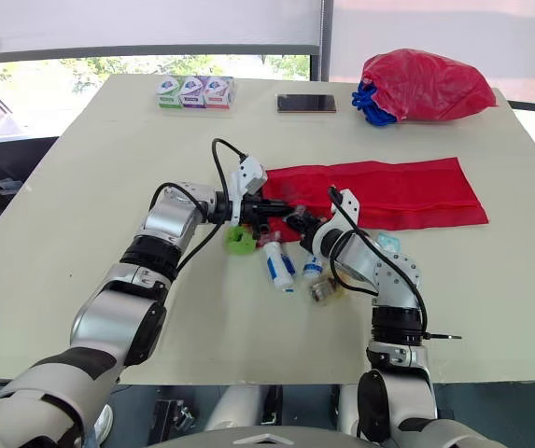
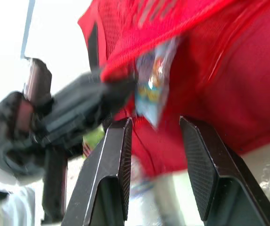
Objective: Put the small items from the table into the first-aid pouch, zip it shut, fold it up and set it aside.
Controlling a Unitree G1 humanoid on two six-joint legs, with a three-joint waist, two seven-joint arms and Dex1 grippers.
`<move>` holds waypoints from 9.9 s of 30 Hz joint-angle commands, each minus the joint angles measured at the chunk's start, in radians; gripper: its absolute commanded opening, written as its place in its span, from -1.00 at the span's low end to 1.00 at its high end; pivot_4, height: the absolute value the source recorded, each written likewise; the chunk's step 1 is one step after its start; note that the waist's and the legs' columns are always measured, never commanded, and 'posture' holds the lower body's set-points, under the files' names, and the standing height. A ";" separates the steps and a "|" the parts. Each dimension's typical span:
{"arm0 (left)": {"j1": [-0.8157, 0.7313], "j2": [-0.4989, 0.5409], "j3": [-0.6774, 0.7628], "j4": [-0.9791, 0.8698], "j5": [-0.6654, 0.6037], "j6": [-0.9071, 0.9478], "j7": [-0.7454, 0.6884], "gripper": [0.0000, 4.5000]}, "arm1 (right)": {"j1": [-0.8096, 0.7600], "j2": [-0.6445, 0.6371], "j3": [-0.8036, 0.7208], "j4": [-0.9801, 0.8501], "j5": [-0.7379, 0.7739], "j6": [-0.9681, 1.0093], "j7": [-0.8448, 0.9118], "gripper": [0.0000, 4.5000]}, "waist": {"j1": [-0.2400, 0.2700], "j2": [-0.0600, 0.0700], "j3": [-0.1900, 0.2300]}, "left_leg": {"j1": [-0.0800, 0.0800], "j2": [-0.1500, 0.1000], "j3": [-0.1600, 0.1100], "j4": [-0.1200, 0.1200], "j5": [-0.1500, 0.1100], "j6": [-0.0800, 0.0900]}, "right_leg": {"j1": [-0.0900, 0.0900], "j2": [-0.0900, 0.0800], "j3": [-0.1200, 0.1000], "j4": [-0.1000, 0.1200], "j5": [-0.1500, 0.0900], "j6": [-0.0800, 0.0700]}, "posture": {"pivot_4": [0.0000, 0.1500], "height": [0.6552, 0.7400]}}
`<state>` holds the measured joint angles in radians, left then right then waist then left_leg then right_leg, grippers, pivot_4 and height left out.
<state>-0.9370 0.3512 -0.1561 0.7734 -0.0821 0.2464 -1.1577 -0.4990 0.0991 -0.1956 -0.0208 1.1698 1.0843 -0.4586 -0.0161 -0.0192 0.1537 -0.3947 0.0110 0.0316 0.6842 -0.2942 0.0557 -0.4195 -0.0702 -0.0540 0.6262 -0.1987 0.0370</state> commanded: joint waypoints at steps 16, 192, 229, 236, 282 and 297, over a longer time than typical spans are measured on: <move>-0.007 0.004 0.007 -0.025 -0.018 -0.011 -0.062 -1.00 | -0.046 -0.018 0.018 -0.010 -0.067 0.010 0.090 -0.97 | 0.000 0.000 0.000 | 0.000 0.000 0.000 0.000 0.000 0.000 | 0.000 0.000 0.000 0.000 0.000 0.000 | 1.00 1.00; -0.156 -0.022 -0.043 0.307 0.179 -0.383 0.011 -0.98 | 0.464 -0.965 0.007 -0.789 -0.409 -0.416 1.137 1.00 | 0.031 -0.005 0.002 | 0.000 -0.002 -0.008 0.010 0.000 0.000 | 0.007 0.000 -0.003 0.000 0.000 0.001 | 1.00 1.00; -0.161 -0.024 -0.043 0.320 0.184 -0.359 -0.005 -0.99 | -0.103 -0.708 0.797 -0.520 -0.806 0.031 0.977 0.89 | 0.028 -0.004 0.002 | -0.003 -0.003 -0.010 0.014 0.000 0.001 | 0.007 0.001 -0.005 0.002 0.000 0.001 | 1.00 1.00; -0.156 -0.022 -0.044 0.318 0.185 -0.360 -0.001 -1.00 | -0.085 -0.656 0.769 -0.491 -0.842 0.018 0.981 -0.40 | 0.028 -0.004 0.002 | -0.003 -0.003 -0.010 0.014 0.000 0.001 | 0.007 0.001 -0.004 0.002 0.000 0.001 | 1.00 1.00; -0.166 -0.011 -0.044 0.352 0.208 -0.377 0.002 -1.00 | -0.070 -0.493 0.619 -0.515 -0.772 0.231 0.912 0.99 | 0.027 -0.004 0.002 | -0.003 -0.003 -0.010 0.014 0.000 0.001 | 0.007 0.001 -0.005 0.002 0.000 0.001 | 1.00 1.00; -0.168 -0.016 -0.042 0.357 0.212 -0.382 0.006 -1.00 | -0.056 -0.371 0.565 -0.449 -0.806 0.280 0.797 -0.11 | 0.027 -0.004 0.002 | -0.003 -0.003 -0.010 0.014 0.000 0.001 | 0.007 0.001 -0.005 0.002 0.000 0.001 | 1.00 1.00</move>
<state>-1.0761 0.3282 -0.2055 1.1300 0.1288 -0.1180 -1.1531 -0.5540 -0.2685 0.3874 -0.4499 0.3603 1.3697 0.3373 0.0105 -0.0232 0.1557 -0.3978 0.0082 0.0213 0.6985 -0.2943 0.0565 -0.4129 -0.0689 -0.0587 0.6284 -0.1991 0.0380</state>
